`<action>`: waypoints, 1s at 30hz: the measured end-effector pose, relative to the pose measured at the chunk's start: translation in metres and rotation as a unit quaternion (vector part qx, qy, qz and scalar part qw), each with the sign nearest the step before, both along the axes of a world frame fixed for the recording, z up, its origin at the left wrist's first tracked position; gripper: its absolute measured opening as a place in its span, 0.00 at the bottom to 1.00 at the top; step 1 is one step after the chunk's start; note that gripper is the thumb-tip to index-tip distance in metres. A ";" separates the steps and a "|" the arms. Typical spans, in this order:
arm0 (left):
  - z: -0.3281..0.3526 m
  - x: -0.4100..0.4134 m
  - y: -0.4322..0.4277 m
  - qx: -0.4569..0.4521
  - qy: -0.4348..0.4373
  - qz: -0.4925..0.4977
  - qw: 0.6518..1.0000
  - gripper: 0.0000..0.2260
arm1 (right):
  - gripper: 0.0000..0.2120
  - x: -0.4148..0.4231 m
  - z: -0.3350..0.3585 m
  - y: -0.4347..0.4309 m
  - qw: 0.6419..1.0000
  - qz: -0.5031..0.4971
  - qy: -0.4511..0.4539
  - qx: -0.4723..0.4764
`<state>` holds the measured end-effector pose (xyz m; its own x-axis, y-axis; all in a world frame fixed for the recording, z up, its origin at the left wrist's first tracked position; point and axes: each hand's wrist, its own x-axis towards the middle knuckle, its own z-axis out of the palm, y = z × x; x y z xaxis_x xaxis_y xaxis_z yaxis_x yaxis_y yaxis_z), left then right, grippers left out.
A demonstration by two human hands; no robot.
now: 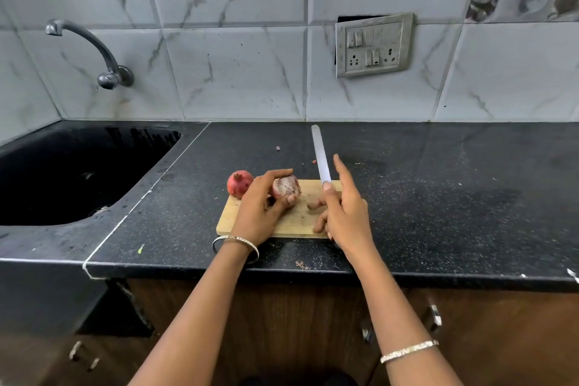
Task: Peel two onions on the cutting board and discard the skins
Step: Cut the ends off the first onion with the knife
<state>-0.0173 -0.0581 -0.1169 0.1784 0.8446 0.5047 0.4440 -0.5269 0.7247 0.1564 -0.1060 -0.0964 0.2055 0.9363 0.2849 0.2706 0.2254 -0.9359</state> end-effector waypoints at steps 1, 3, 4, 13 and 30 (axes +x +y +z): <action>0.002 -0.002 0.000 -0.008 -0.023 -0.001 1.000 0.19 | 0.22 0.000 -0.001 -0.006 0.999 -0.004 -0.041 0.001; 0.005 -0.005 -0.002 -0.029 -0.064 -0.013 0.997 0.19 | 0.21 -0.003 -0.002 -0.017 0.995 -0.005 -0.101 -0.001; 0.006 -0.005 -0.003 -0.035 -0.076 -0.021 0.996 0.19 | 0.21 -0.006 -0.003 -0.022 0.993 -0.004 -0.120 -0.007; 0.001 -0.002 0.000 -0.027 -0.088 -0.016 0.996 0.20 | 0.24 -0.035 0.005 -0.048 0.955 -0.032 -0.293 -0.041; -0.005 -0.001 0.009 -0.011 -0.049 -0.009 0.999 0.21 | 0.25 -0.043 0.013 -0.041 0.928 -0.045 -0.365 -0.060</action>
